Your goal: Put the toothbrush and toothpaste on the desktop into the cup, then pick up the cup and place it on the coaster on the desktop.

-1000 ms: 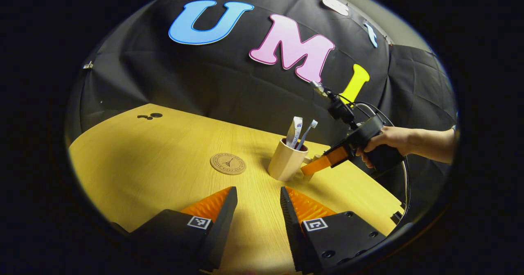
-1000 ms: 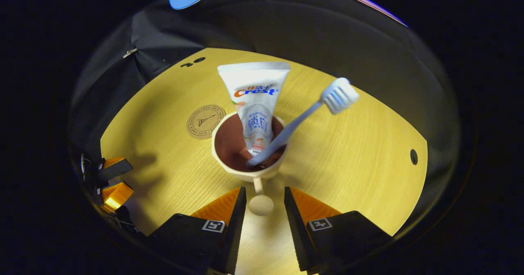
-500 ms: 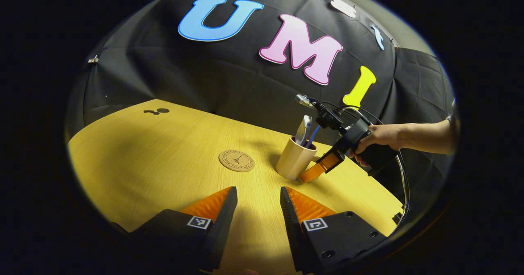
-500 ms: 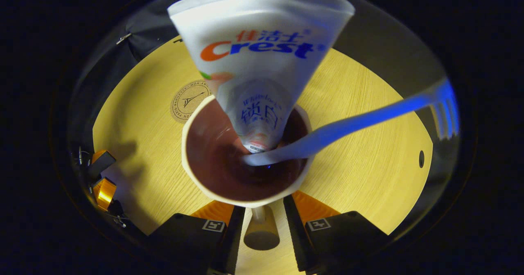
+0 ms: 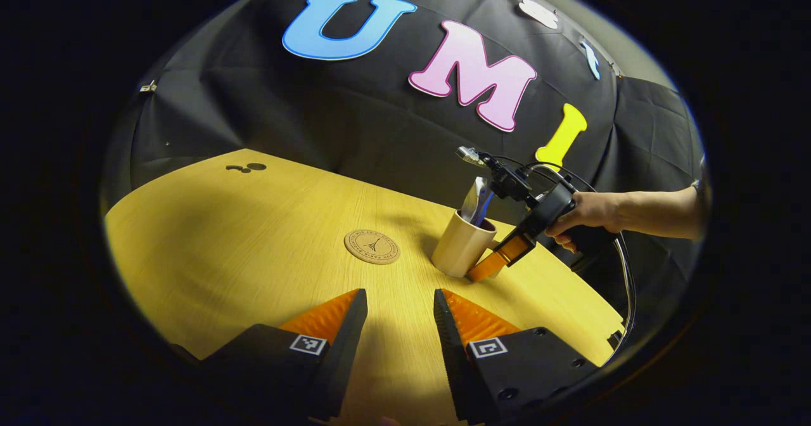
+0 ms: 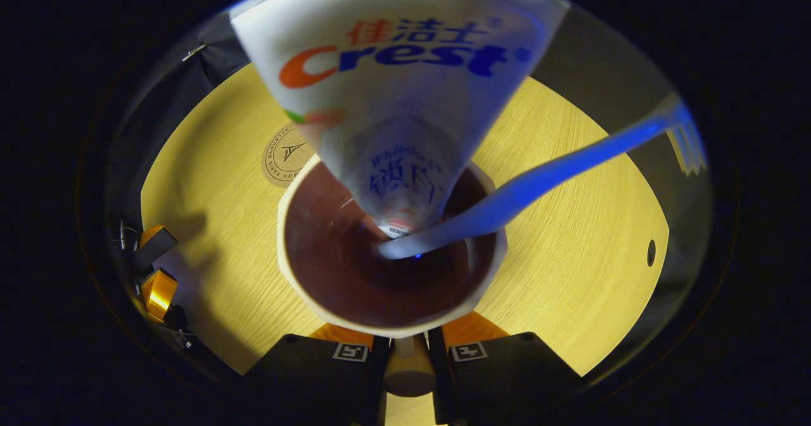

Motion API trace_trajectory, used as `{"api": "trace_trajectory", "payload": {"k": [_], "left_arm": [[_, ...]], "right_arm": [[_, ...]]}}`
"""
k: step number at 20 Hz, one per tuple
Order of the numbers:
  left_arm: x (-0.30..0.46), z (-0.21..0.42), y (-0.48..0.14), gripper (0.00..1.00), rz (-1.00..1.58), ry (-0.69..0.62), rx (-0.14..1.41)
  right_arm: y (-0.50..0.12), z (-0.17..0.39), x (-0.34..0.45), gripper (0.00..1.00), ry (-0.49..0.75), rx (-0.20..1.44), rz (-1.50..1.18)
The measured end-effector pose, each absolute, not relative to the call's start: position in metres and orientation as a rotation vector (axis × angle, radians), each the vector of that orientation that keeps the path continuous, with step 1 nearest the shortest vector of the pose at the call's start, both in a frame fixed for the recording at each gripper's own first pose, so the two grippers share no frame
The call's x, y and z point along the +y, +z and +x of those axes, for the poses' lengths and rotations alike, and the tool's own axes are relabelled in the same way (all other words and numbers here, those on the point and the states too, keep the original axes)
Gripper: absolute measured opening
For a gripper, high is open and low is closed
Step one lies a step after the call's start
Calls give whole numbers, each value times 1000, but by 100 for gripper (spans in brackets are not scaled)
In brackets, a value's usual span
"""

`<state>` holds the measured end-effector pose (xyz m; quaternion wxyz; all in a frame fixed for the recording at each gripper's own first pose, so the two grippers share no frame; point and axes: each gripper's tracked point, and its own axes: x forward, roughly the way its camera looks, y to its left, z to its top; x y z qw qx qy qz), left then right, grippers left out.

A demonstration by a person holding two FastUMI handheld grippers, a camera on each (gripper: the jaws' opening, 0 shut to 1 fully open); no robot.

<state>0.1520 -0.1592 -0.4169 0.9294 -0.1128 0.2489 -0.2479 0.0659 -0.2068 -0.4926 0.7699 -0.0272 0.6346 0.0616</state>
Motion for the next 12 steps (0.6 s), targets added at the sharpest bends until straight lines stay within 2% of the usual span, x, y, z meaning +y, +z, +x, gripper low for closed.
{"api": "trace_trajectory", "payload": {"k": [1,2,3,9,10,11,12], "left_arm": [[-159,152,-415,67,-232,-510,508],[-158,151,-416,67,-233,-510,506],[-157,150,-414,67,-236,-511,506],[-145,151,-411,67,-239,-500,498],[-142,150,-412,67,-236,-497,495],[-137,150,-411,67,-232,-491,493],[-132,150,-411,67,-230,-486,491]], "right_arm": [[-491,67,-205,33,133,1375,-58],[-488,70,-203,37,133,1365,-53],[-484,73,-198,32,135,1352,-46],[-475,102,-153,32,198,1312,-40],[-476,108,-145,27,212,1311,-46],[-477,112,-136,32,225,1313,-48],[-477,117,-129,33,235,1312,-52]]}}
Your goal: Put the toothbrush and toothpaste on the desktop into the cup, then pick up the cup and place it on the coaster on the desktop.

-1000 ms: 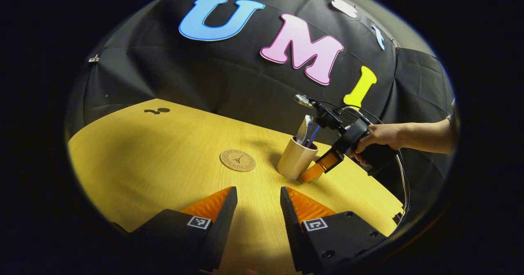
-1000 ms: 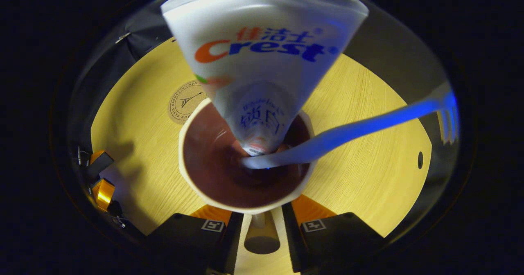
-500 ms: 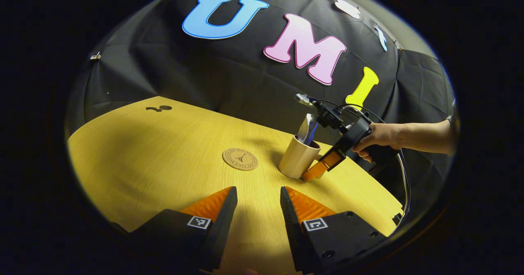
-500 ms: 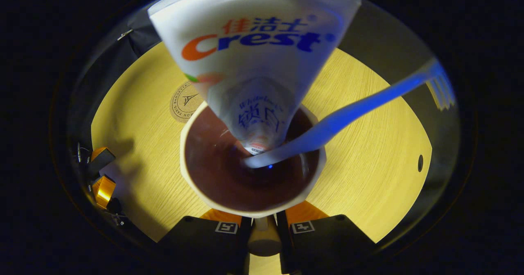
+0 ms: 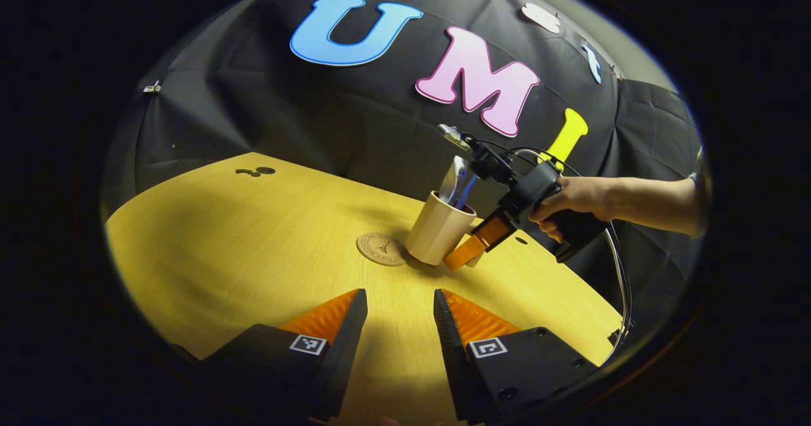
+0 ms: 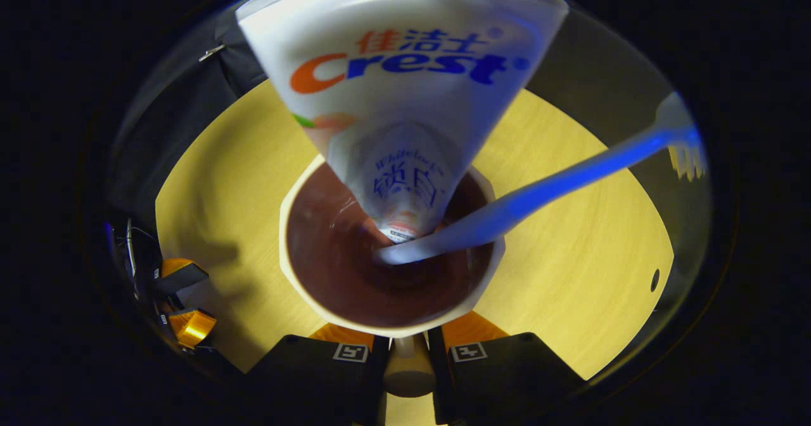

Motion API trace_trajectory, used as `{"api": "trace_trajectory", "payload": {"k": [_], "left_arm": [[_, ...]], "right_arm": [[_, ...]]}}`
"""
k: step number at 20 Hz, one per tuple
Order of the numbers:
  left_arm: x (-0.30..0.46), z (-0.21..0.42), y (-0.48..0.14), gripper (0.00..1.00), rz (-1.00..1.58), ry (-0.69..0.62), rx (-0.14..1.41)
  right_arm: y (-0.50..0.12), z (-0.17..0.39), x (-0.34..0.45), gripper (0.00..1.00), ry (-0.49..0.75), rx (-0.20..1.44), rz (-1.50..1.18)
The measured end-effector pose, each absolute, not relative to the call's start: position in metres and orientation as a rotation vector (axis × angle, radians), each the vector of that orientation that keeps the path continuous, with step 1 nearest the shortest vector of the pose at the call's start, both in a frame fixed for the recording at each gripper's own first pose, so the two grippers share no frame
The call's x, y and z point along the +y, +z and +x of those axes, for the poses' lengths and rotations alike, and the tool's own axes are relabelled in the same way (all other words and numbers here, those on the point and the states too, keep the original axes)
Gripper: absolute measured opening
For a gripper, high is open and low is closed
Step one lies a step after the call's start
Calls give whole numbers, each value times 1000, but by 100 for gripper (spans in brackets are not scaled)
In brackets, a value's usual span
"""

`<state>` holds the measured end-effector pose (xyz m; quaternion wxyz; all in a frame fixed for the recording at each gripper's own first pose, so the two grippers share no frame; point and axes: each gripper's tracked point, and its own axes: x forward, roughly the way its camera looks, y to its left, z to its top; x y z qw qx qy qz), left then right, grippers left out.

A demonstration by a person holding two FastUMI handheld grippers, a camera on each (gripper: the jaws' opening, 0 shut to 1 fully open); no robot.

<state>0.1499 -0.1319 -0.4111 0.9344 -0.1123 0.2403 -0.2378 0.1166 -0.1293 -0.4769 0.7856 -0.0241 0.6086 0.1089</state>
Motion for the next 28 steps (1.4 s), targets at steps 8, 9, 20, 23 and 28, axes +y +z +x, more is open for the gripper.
{"api": "trace_trajectory", "payload": {"k": [8,9,20,23,28], "left_arm": [[-98,156,-412,67,-259,-428,488],[-95,157,-412,67,-264,-420,487],[-89,162,-413,67,-290,-395,491],[-89,160,-411,67,-279,-395,493],[-92,157,-408,67,-267,-395,498]], "right_arm": [[-485,147,-94,32,277,1328,-78],[-486,149,-92,32,280,1332,-83],[-497,153,-86,33,268,1370,-96],[-488,152,-87,36,269,1354,-85],[-450,151,-100,43,245,1285,-72]]}}
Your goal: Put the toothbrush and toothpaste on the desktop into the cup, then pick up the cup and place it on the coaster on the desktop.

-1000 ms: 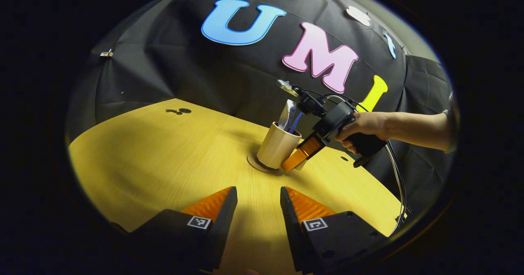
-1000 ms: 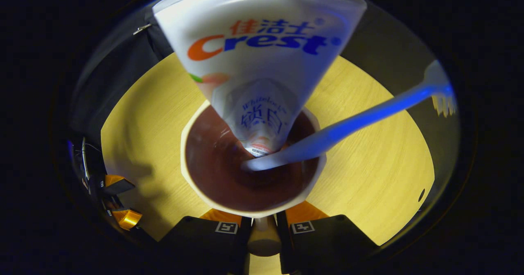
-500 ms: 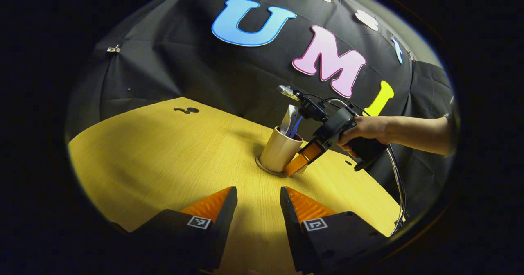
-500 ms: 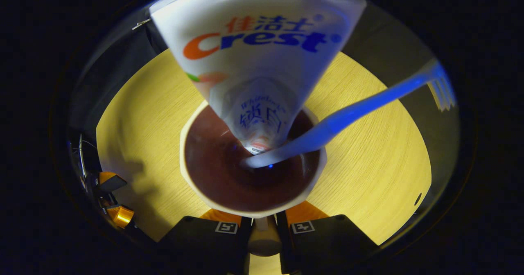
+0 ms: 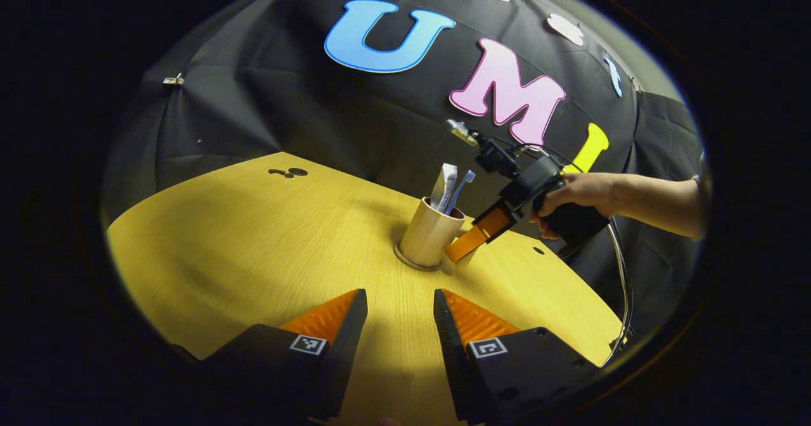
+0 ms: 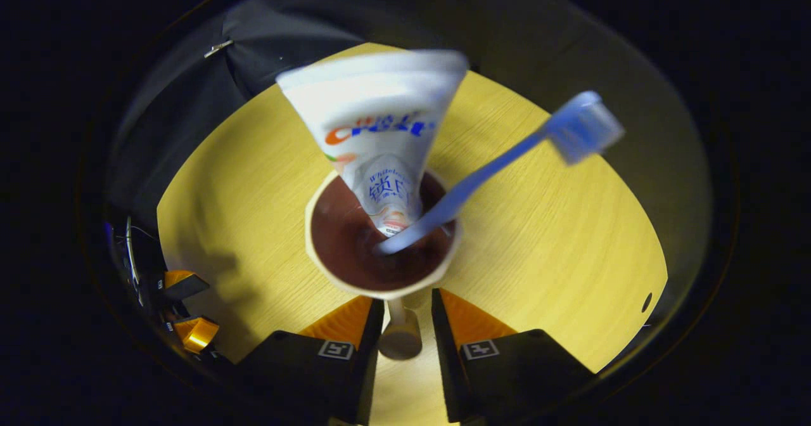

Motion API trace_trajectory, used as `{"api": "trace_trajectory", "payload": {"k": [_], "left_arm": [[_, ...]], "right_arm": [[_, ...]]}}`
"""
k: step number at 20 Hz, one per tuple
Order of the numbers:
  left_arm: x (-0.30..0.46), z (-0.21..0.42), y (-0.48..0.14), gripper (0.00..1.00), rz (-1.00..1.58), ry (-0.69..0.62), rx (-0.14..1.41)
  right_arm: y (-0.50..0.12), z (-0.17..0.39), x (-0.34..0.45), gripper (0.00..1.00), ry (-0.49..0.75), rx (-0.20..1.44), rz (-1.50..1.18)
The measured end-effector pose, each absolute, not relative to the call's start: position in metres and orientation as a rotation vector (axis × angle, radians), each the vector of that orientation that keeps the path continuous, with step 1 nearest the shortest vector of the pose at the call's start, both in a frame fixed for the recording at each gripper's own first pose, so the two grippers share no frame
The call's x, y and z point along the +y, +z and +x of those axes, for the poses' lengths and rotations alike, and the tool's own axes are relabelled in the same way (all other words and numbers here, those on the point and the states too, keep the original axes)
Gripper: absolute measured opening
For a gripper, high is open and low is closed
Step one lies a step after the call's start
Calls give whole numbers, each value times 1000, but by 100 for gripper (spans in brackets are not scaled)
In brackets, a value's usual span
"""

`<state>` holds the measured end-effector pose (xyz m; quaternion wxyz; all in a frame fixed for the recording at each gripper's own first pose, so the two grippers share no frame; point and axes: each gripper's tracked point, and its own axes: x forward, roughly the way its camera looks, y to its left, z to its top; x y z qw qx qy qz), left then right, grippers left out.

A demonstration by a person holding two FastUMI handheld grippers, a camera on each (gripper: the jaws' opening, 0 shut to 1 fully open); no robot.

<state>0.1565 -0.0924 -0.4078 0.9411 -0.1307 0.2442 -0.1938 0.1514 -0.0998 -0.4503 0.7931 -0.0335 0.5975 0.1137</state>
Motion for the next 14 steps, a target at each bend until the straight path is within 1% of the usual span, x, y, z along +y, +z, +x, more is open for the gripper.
{"api": "trace_trajectory", "payload": {"k": [1,2,7,14], "left_arm": [[-94,156,-406,67,-264,-394,502],[-95,154,-402,67,-264,-394,502],[-97,153,-372,67,-238,-380,512],[-96,147,-313,67,-191,-327,555]], "right_arm": [[-439,150,-102,53,238,1262,-66],[-427,147,-106,55,232,1240,-56],[-356,127,-115,55,201,1123,11],[-272,73,-100,54,145,890,151]]}}
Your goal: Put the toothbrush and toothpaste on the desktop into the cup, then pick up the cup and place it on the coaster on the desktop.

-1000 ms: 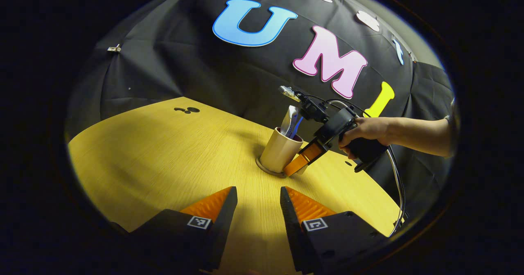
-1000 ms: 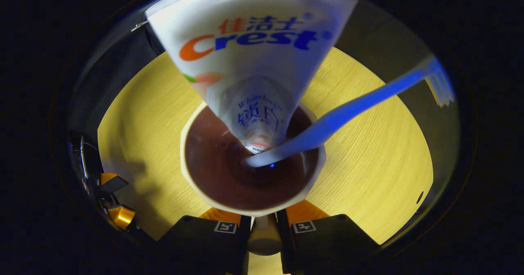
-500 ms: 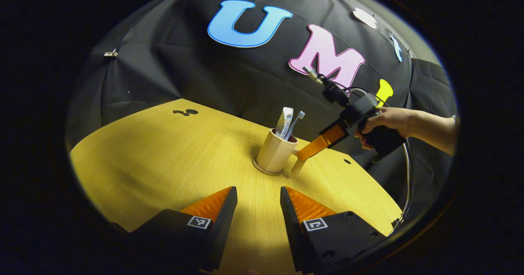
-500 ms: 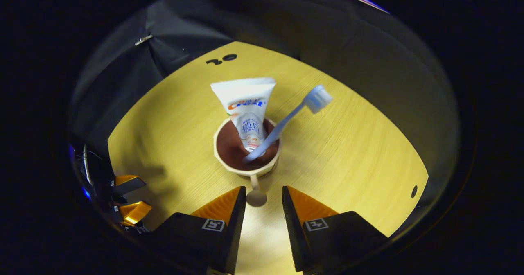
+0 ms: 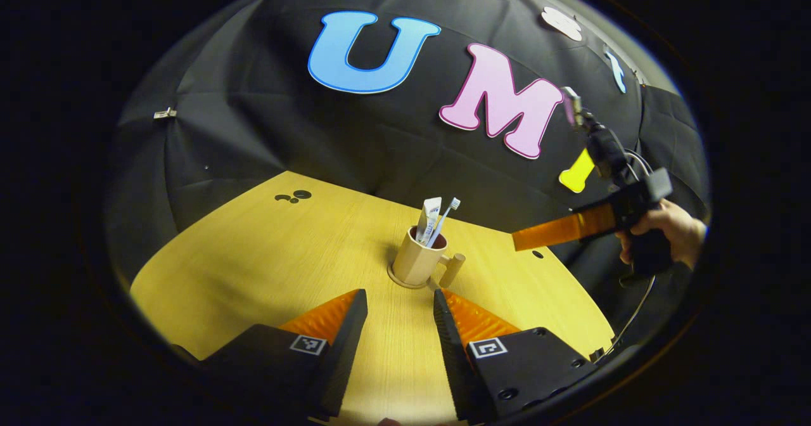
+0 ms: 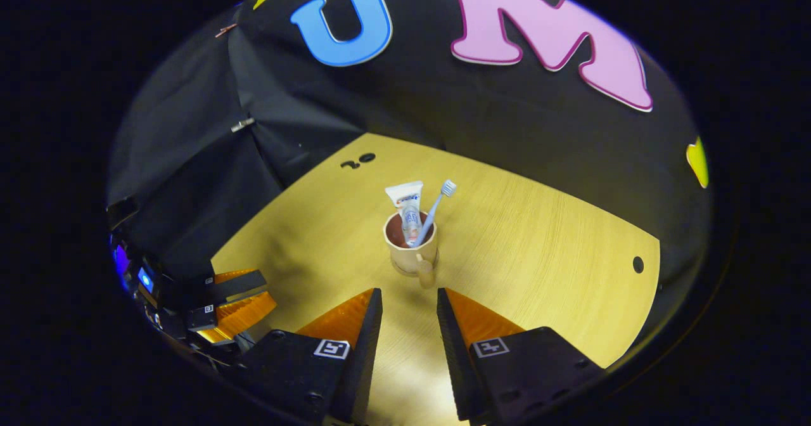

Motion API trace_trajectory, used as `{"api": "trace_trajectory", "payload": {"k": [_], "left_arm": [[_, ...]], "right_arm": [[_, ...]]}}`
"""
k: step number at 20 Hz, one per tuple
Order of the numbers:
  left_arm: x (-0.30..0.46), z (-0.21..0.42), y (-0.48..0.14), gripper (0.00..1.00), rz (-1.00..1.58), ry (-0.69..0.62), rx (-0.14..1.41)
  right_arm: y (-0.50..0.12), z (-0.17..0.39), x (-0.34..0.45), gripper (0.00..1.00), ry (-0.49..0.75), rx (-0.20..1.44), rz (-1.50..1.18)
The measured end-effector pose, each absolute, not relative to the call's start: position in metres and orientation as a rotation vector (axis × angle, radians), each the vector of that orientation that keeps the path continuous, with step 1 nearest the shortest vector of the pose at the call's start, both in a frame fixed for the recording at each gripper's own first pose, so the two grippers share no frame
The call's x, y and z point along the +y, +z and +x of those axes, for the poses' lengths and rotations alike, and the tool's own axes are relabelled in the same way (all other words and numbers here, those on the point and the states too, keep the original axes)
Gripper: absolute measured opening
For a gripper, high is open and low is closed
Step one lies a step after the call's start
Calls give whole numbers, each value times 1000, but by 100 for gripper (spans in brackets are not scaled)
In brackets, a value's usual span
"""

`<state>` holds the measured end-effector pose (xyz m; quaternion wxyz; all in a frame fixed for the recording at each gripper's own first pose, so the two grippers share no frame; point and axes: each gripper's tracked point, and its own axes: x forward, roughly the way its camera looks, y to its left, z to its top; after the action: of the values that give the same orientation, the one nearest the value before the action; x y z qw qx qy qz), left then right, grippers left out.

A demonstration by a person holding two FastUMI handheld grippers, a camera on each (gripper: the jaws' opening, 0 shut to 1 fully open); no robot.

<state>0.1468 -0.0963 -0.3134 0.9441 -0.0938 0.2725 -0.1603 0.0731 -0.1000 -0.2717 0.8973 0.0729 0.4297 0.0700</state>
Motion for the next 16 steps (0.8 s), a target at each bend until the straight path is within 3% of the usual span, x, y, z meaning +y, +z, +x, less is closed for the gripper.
{"api": "trace_trajectory", "payload": {"k": [4,5,6,11,12,13,14,15,16], "left_arm": [[-98,139,-282,67,-155,-317,556],[-99,137,-272,67,-140,-321,546],[-101,133,-265,67,-121,-327,538],[-110,114,-233,67,-61,-370,503],[-112,109,-229,67,-57,-378,502],[-114,104,-227,67,-53,-390,505],[-117,99,-225,67,-49,-404,506],[-119,93,-221,67,-43,-419,507],[-120,88,-220,67,-35,-431,504]], "right_arm": [[-242,37,-87,56,147,805,120],[-234,30,-82,49,147,787,114],[-227,22,-76,56,141,762,114],[-204,-7,-63,57,83,666,157],[-203,-5,-67,51,66,654,175],[-204,-7,-69,51,48,651,190],[-202,-10,-70,57,31,644,203],[-199,-16,-73,51,16,636,212],[-192,-33,-75,58,0,625,217]]}}
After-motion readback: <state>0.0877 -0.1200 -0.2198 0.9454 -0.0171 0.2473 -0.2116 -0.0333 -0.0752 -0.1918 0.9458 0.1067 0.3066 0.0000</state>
